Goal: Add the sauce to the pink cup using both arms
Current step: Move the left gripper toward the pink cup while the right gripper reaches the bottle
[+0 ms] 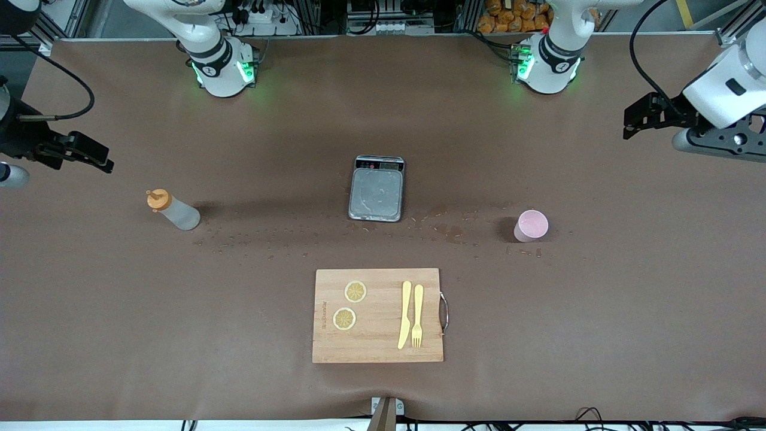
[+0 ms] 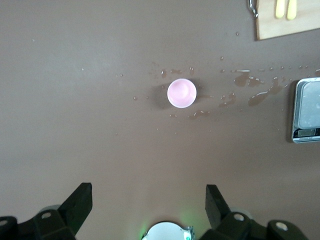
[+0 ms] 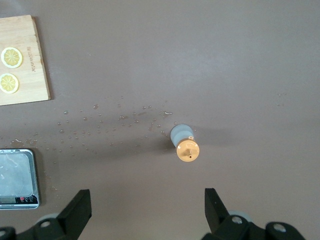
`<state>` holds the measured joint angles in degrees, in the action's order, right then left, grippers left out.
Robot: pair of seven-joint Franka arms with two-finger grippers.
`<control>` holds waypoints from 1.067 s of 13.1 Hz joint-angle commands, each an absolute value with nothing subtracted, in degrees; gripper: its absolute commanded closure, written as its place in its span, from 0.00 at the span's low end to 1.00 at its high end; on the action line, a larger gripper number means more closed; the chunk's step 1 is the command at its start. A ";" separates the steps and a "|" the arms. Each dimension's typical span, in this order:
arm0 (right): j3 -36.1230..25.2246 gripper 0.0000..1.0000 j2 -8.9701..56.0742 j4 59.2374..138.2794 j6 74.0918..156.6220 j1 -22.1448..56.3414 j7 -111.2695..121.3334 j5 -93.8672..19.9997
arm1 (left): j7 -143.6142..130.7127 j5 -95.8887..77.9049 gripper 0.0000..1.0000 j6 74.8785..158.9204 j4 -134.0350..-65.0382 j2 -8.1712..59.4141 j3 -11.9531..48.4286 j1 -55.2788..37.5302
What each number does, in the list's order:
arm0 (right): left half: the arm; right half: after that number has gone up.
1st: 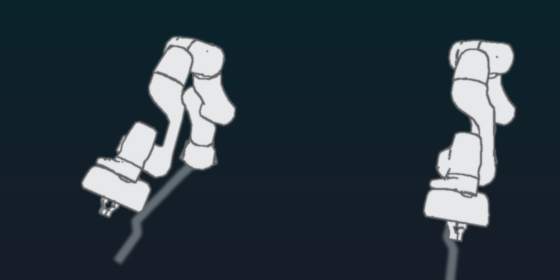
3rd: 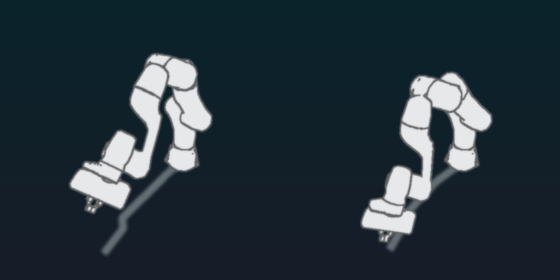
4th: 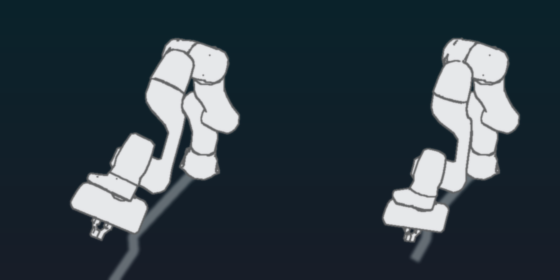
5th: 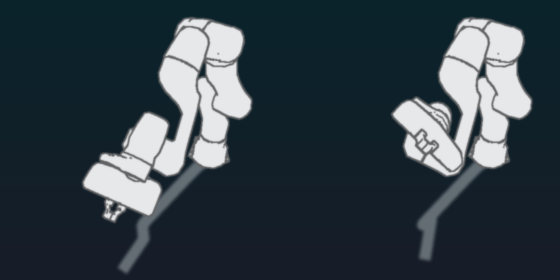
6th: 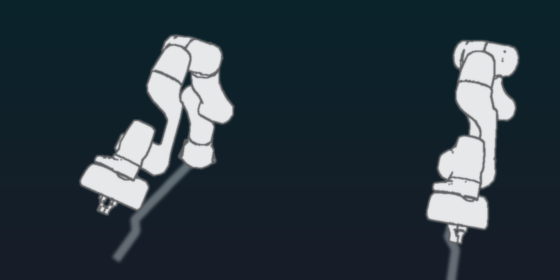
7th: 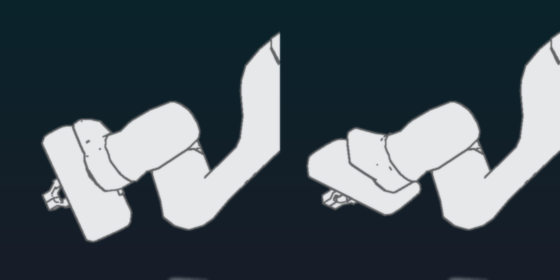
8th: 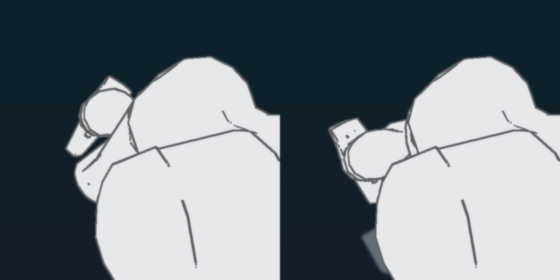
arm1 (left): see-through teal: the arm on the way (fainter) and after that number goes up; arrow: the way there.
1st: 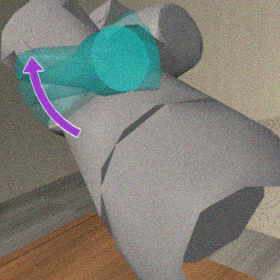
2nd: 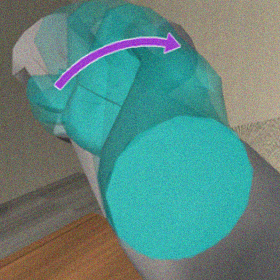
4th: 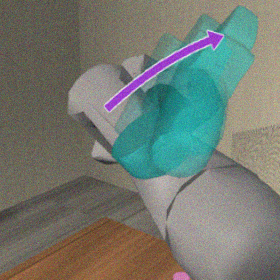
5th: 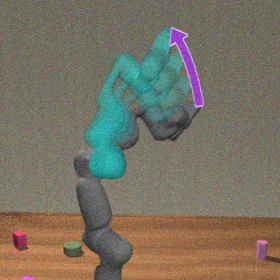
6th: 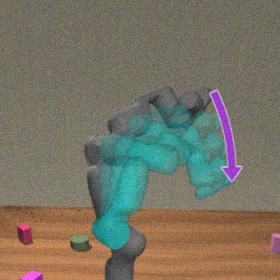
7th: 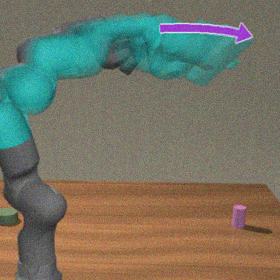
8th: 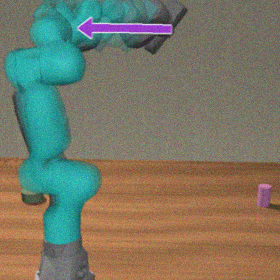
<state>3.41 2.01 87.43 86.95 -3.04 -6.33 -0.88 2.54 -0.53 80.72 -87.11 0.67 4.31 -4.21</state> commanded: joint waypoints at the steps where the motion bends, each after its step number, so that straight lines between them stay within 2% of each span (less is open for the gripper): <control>1: 3.69 0.00 1.67 88.77 87.01 -5.27 -6.06 -0.09 | 3.25 1.05 0.00 80.51 -90.87 0.79 4.75 -3.87; 7: 3.69 0.00 2.54 90.53 86.84 -10.71 -6.24 -1.32 | 3.16 0.62 0.00 88.05 -99.48 1.32 4.75 -3.43; 14: 3.60 0.00 4.65 90.62 83.24 -15.81 -16.59 -8.86 | 3.16 -1.49 0.00 103.34 -108.27 5.09 4.92 -3.60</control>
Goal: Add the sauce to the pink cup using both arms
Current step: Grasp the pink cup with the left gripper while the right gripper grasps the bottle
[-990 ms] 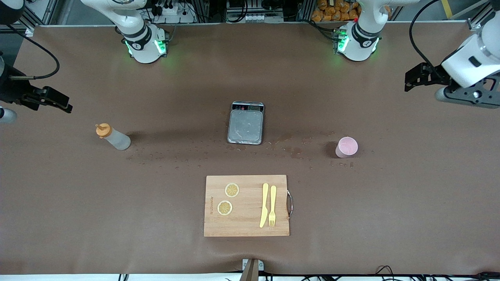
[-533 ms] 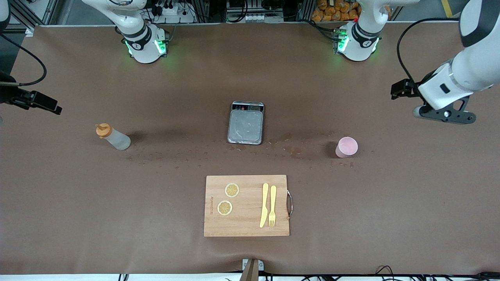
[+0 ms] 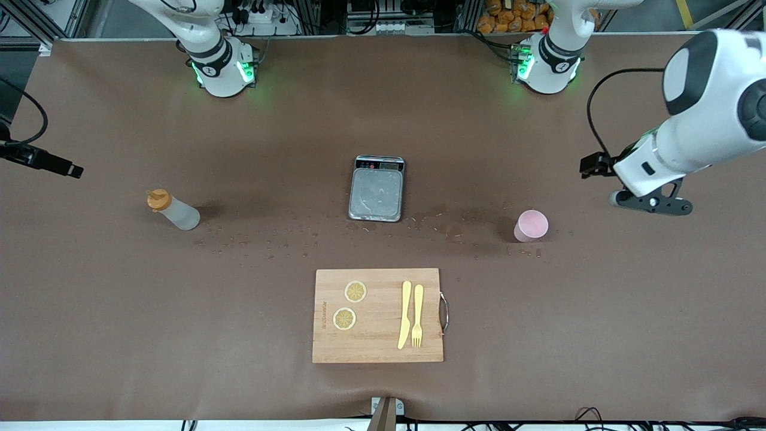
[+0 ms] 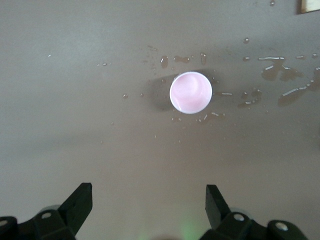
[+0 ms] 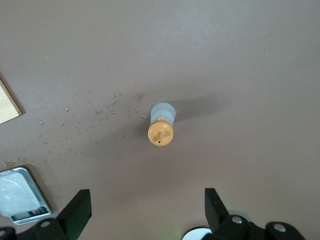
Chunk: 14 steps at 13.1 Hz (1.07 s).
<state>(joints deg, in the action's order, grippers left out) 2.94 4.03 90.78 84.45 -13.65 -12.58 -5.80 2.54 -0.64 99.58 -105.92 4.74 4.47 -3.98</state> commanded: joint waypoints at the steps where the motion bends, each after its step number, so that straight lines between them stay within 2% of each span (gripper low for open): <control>1: 3.60 0.00 5.18 90.62 82.45 -17.39 -18.87 -10.79 | 3.16 -1.49 0.00 106.06 -109.76 5.45 5.10 -3.78; 4: 3.60 0.00 5.80 92.19 82.00 -20.20 -20.74 -14.05 | 3.16 -1.67 0.00 113.71 -113.63 6.76 5.19 -3.78; 9: 3.60 0.00 9.22 91.93 79.80 -23.29 -38.99 -15.29 | 3.16 -1.76 0.00 120.21 -113.64 12.91 5.36 -5.36; 14: 3.60 0.00 12.91 92.72 79.72 -26.62 -44.91 -18.25 | 3.16 -1.67 0.00 126.47 -112.15 19.24 6.24 -5.54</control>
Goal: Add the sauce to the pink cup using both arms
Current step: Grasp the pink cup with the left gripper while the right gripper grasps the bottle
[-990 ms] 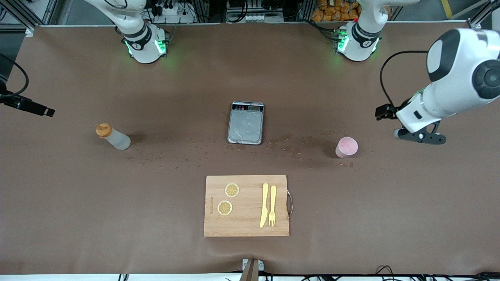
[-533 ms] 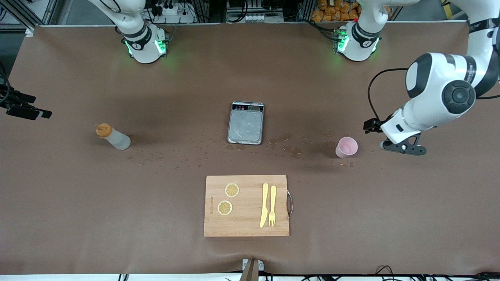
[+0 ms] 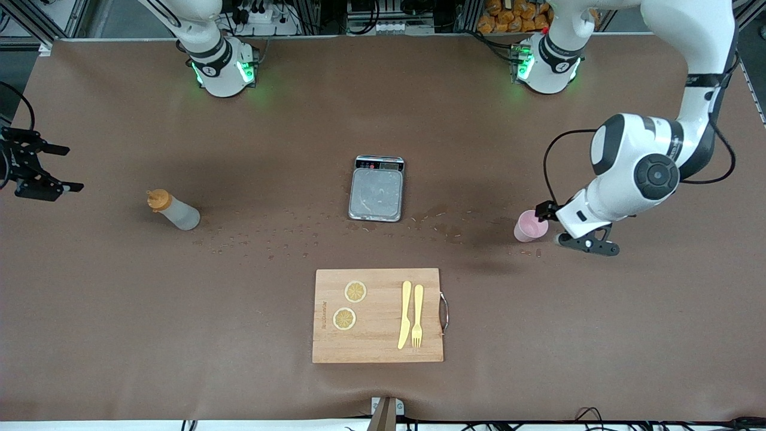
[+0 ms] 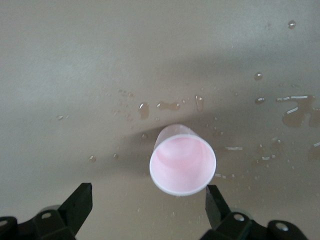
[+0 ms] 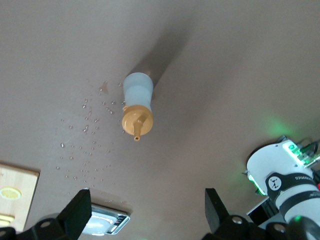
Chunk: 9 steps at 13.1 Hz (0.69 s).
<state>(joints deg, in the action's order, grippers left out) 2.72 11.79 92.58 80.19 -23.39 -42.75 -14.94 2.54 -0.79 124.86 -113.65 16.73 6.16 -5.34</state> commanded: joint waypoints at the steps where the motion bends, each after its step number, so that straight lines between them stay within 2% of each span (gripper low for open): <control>1: 3.52 0.00 13.53 94.20 79.63 -28.81 -44.91 -21.59 | 3.16 -1.41 0.00 126.65 -112.06 19.77 6.24 -5.54; 9: 3.60 0.00 19.15 98.88 78.58 -37.25 -49.13 -31.98 | 3.16 -1.06 0.00 126.65 -110.74 24.78 6.15 -5.36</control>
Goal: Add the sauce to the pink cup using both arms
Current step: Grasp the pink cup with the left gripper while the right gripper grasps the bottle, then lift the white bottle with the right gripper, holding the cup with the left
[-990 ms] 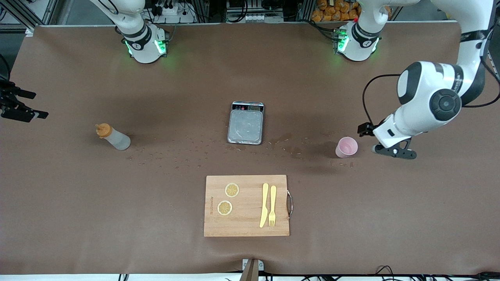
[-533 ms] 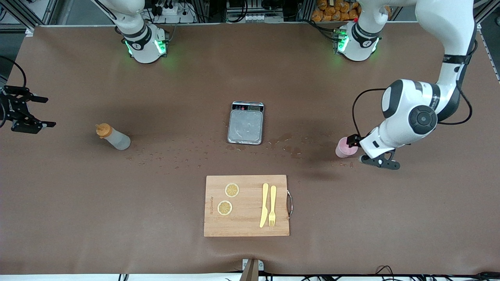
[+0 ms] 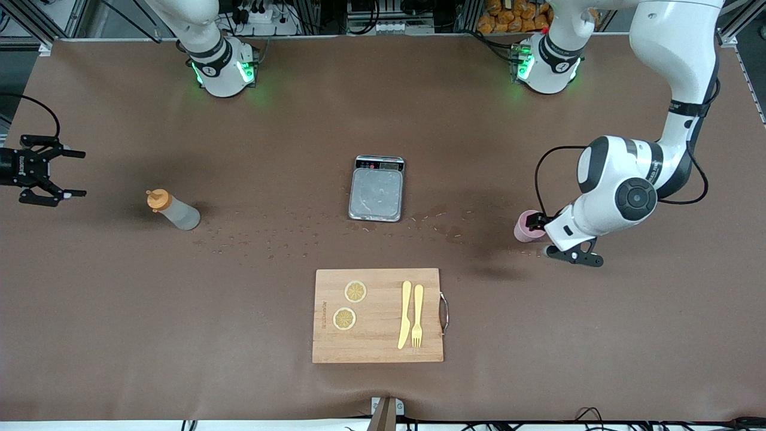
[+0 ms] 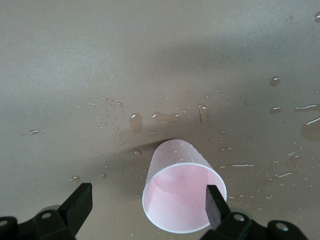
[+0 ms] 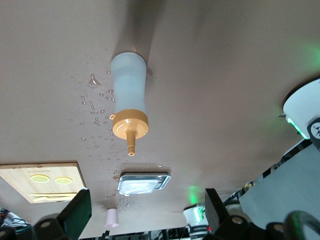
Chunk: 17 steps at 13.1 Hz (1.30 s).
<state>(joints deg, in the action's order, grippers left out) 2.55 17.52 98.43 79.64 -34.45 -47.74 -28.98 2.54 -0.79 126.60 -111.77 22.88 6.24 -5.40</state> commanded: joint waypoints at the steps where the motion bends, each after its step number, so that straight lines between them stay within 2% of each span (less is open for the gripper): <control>1: 3.60 0.00 21.34 98.88 78.23 -38.48 -48.35 -33.30 | 3.16 -1.05 0.00 126.56 -111.09 24.87 6.15 -5.27; 4: 3.60 0.00 26.70 98.79 77.96 -40.52 -42.03 -35.50 | 2.99 -1.05 0.03 126.21 -111.53 26.01 6.15 -5.19; 5: 3.60 0.00 28.28 98.70 78.13 -41.04 -41.32 -36.73 | 2.55 -1.05 0.61 126.12 -111.88 26.02 6.15 -5.10; 6: 3.60 0.00 29.95 98.70 78.57 -41.74 -40.70 -38.39 | 2.55 -1.05 1.00 125.69 -111.88 26.02 6.07 -5.10; 9: 3.60 0.00 34.18 98.61 80.41 -42.71 -37.37 -41.13 | 2.90 -0.97 1.00 125.07 -111.88 25.84 6.15 -5.01; 17: 3.60 0.00 40.25 98.61 84.72 -42.28 -32.17 -44.38 | 3.08 -1.05 1.00 122.89 -111.18 24.26 6.15 -4.48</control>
<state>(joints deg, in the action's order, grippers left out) 2.61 38.29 99.53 84.22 -41.41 -33.28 -43.05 2.50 -0.79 125.47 -111.13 25.65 6.08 -4.88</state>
